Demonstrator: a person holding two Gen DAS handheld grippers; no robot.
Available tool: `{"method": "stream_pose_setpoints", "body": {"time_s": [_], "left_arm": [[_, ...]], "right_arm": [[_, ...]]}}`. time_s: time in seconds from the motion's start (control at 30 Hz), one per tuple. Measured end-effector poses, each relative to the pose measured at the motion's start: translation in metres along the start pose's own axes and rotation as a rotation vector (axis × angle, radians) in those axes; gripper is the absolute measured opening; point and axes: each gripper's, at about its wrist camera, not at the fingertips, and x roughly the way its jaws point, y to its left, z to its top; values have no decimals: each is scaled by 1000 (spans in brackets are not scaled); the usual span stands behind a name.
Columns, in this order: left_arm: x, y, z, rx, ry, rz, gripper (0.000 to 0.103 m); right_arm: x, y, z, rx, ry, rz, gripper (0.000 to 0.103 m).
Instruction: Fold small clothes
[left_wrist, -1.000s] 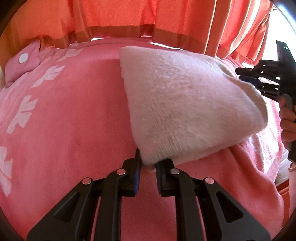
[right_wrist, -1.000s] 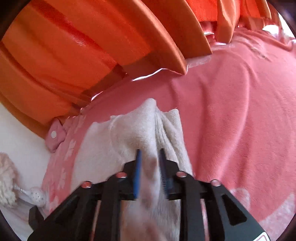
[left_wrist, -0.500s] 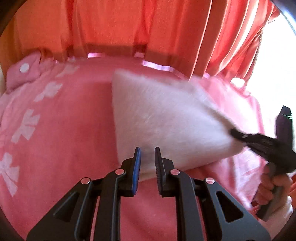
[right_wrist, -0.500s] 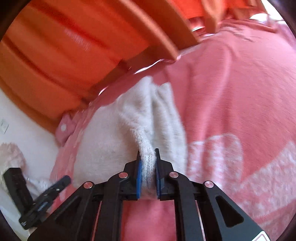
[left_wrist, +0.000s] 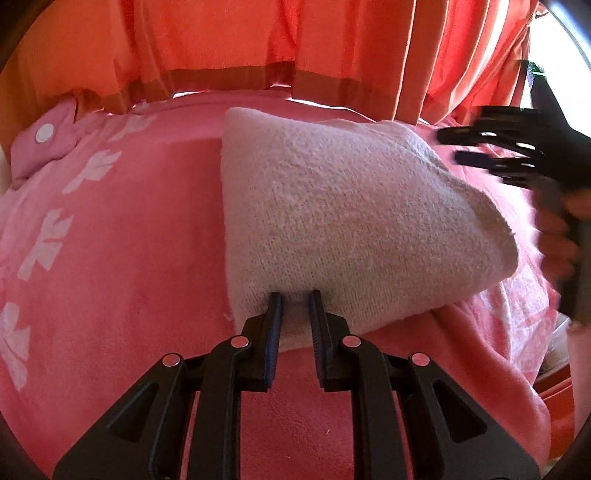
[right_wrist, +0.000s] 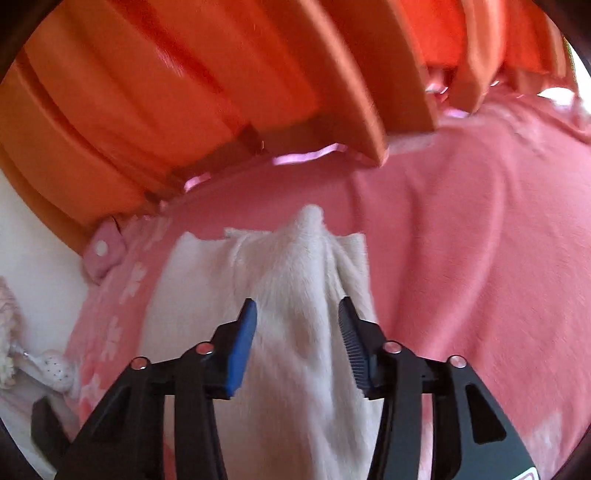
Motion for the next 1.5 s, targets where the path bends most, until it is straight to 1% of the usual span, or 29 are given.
{"method": "stream_pose_setpoints", "body": {"time_s": [0.03,0.07,0.1,0.17,0.23,0.27,0.33,0.37,0.43,0.5,0.6,0.63,0.7,0.77,0.8,0.9,0.97,1.0,1.03,1.1,1.13,1.2,1.27,1.3,1.33,1.37,1.4,1.43,1.5], "left_arm": [[0,1,0,-5,1,-5,15],[0,2,1,-8,2,-11,15],[0,3,1,-9,2,-14,15],[0,5,1,-13,0,-25,15],[1,7,1,-16,0,-35,15],[2,7,1,-15,-1,-41,15],[4,5,2,-5,1,-41,15],[5,4,2,0,2,-40,15],[6,2,0,13,1,-28,15],[6,2,0,15,2,-24,15],[6,3,0,4,7,-24,15],[6,2,0,5,8,-20,15],[6,-2,0,12,6,-7,15],[7,-5,0,18,3,6,15],[7,-6,-1,21,3,11,15],[7,-8,-2,27,7,23,15],[7,-8,-3,35,11,29,15],[7,-7,-3,34,13,28,15],[8,-7,-2,34,13,29,15],[8,-9,-2,34,14,38,15],[9,-11,-2,37,13,47,15],[7,-12,-3,40,11,54,15],[-6,-11,-2,23,-7,29,17],[-13,-8,-2,8,-19,10,25],[-19,-6,-1,-6,-31,-10,40],[-28,-2,1,-34,-55,-32,49],[-35,2,5,-59,-76,-43,64],[-38,5,9,-79,-88,-52,72],[-38,11,22,-117,-91,-85,79]], "right_arm": [[21,2,6,0,47,-7,44],[29,5,8,-14,60,0,36],[30,10,9,-37,55,3,8],[9,17,18,-64,-50,23,9],[-12,4,23,2,-140,88,8],[-5,-5,22,27,-130,69,7],[35,-21,9,31,-1,-33,7],[45,-23,1,12,11,-37,7],[25,-17,1,-4,-34,-37,9],[-13,-9,0,24,-110,-6,9],[-62,10,-21,-43,-195,-20,9],[-78,15,-37,-69,-190,14,10],[-76,18,-55,-109,-127,28,9],[-52,15,-81,-164,-32,-86,8],[-31,3,-92,-154,34,-120,0],[-43,-11,-101,-55,4,-56,0],[-67,-6,-101,-48,-61,-39,0],[-68,-4,-103,-62,-63,-41,0],[-62,-5,-104,-68,-42,-57,0],[-33,-13,-112,-78,53,-81,0],[-30,-16,-114,-68,38,-53,0],[-42,-12,-112,-56,33,-62,0],[-66,-8,-110,-38,-22,-44,5],[-76,-7,-110,-42,-50,-36,9],[-84,-8,-113,-45,-72,-43,11],[-91,-9,-112,-44,-99,-54,25],[-94,-11,-113,-42,-114,-59,51],[-96,-16,-110,-32,-134,-63,68],[-91,-25,-103,-4,-123,-67,69]]}}
